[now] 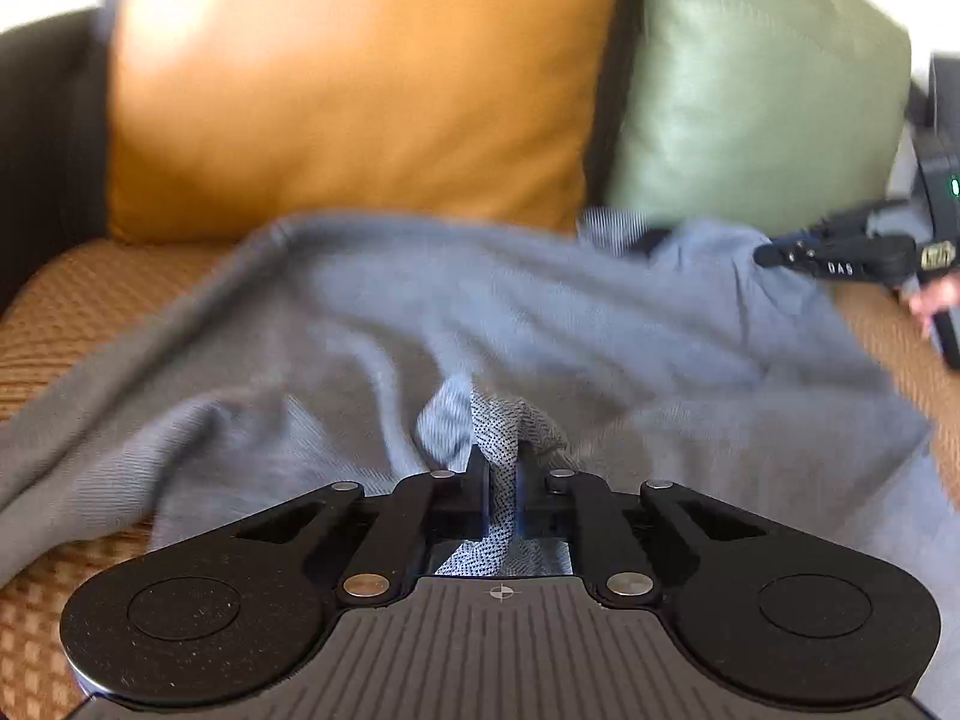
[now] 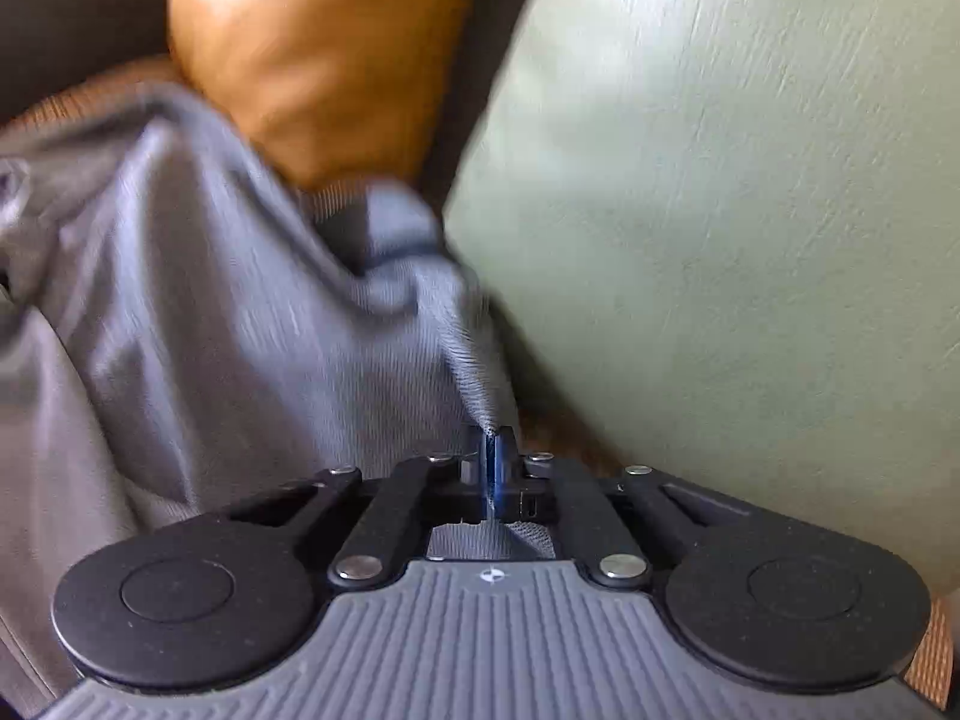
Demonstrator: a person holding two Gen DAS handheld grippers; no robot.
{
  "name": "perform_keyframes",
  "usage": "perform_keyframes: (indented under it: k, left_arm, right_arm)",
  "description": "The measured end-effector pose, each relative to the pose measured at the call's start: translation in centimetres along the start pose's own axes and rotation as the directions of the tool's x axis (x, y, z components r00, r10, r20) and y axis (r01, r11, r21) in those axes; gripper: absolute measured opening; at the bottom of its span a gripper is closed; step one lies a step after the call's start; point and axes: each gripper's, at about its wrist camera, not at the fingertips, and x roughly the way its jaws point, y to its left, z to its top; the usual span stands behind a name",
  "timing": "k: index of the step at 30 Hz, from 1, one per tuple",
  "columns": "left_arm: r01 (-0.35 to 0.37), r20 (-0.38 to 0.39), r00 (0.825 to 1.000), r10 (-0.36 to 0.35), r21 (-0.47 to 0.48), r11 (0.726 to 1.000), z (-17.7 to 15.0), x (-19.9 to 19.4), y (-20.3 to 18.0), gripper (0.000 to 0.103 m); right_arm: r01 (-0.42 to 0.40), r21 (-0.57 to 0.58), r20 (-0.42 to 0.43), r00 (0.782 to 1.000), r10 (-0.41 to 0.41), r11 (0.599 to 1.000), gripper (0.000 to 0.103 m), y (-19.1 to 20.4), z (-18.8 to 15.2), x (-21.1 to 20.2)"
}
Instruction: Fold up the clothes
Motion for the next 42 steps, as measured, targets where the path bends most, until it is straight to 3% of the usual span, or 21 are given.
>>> perform_keyframes:
  k: [2,5,8,11,12,13,14,16,18,19,21,24,26,28,31,32,34,38,39,41,42]
  left_arm:
    - [-0.04,0.072,0.997,0.042,-0.022,0.999,-0.3,-2.1,0.4,0.001]
    - [-0.103,0.128,0.985,0.114,-0.091,0.991,-1.1,-4.5,1.9,0.001]
    - [-0.121,0.127,0.982,0.14,-0.147,0.982,-2.4,-5.9,3.7,0.001]
    - [-0.114,0.047,0.992,0.12,-0.123,0.986,-3.9,-5.4,4.2,0.003]
    - [-0.11,0.02,0.993,0.113,-0.114,0.987,-4.3,-5.2,4.3,0.009]
    - [-0.098,-0.011,0.995,0.097,-0.103,0.99,-4.7,-4.8,4.2,0.03]
    - [-0.077,-0.03,0.997,0.075,-0.101,0.992,-4.9,-4.7,4.1,0.033]
    - [-0.037,-0.025,0.999,0.034,-0.103,0.994,-5.3,-5.4,3.9,0.04]
    - [-0.025,-0.008,1.0,0.025,-0.098,0.995,-5.6,-6.5,3.6,0.05]
    - [-0.026,0.001,1.0,0.026,-0.095,0.995,-5.7,-7.1,3.5,0.053]
    - [-0.037,-0.006,0.999,0.036,-0.095,0.995,-5.6,-7.7,3.3,0.058]
    - [-0.043,-0.029,0.999,0.04,-0.112,0.993,-6.0,-8.2,3.4,0.065]
    - [-0.044,-0.05,0.998,0.037,-0.13,0.991,-6.4,-8.5,3.5,0.069]
    - [-0.049,-0.064,0.997,0.04,-0.142,0.989,-6.6,-8.2,3.4,0.073]
    - [-0.079,-0.084,0.994,0.067,-0.143,0.987,-6.6,-7.2,3.1,0.07]
    - [-0.081,-0.092,0.993,0.068,-0.143,0.986,-6.6,-6.9,3.0,0.049]
    - [-0.089,-0.114,0.991,0.073,-0.14,0.986,-6.4,-6.2,2.8,0.032]
    - [-0.118,-0.118,0.987,0.104,-0.111,0.987,-6.3,-5.9,2.5,0.011]
    - [-0.118,-0.12,0.987,0.105,-0.109,0.987,-6.3,-5.9,2.6,0.01]
    - [-0.113,-0.124,0.987,0.099,-0.107,0.988,-6.4,-6.1,3.0,0.006]
    - [-0.108,-0.125,0.988,0.095,-0.106,0.988,-6.5,-6.3,3.2,0.006]
  right_arm:
    - [0.043,0.031,0.097,0.994,-0.046,0.999,0.002,-0.6,0.4,-1.8]
    - [0.124,0.055,0.113,0.985,-0.13,0.991,0.002,-1.5,0.5,-2.4]
    - [0.172,0.06,0.096,0.98,-0.177,0.983,0.002,-1.6,0.3,-1.8]
    - [0.208,0.071,0.064,0.975,-0.212,0.976,0.001,-1.4,0.2,-0.3]
    - [0.22,0.072,0.053,0.973,-0.224,0.973,0.001,-1.3,0.1,0.2]
    - [0.231,0.065,0.044,0.971,-0.234,0.971,0.001,-1.1,0.2,0.5]
    - [0.24,0.057,0.036,0.97,-0.242,0.969,0.004,-0.8,0.3,0.7]
    - [0.212,0.04,0.011,0.977,-0.213,0.976,0.018,-0.6,0.6,0.4]
    - [0.211,0.036,-0.006,0.978,-0.211,0.977,0.053,-0.5,1.0,-0.7]
    - [0.234,0.044,0.011,0.972,-0.235,0.971,0.061,-0.4,1.0,-1.9]
    - [0.213,0.089,0.069,0.973,-0.22,0.973,0.063,-0.4,0.8,-5.1]
    - [0.1,0.251,0.116,0.984,-0.133,0.963,0.063,-0.2,-1.2,-10.5]
    - [0.001,0.366,0.109,0.993,-0.044,0.931,0.062,-0.3,-3.9,-13.1]
    - [-0.006,0.405,0.051,0.999,-0.016,0.914,0.06,1.1,-6.7,-14.1]
    - [0.064,0.391,-0.049,0.998,-0.048,0.918,0.06,4.0,-11.0,-14.8]
    - [0.084,0.392,-0.08,0.995,-0.056,0.916,0.061,4.5,-12.1,-14.6]
    - [0.106,0.406,-0.121,0.991,-0.061,0.908,0.061,5.0,-13.9,-14.2]
    - [0.149,0.42,-0.142,0.985,-0.097,0.895,0.06,5.7,-15.2,-12.7]
    - [0.137,0.424,-0.136,0.987,-0.087,0.895,0.046,5.5,-15.2,-12.4]
    - [0.105,0.448,-0.137,0.989,-0.047,0.888,0.007,4.6,-15.1,-11.7]
    - [0.114,0.475,-0.133,0.99,-0.057,0.873,0.006,3.7,-15.3,-11.7]
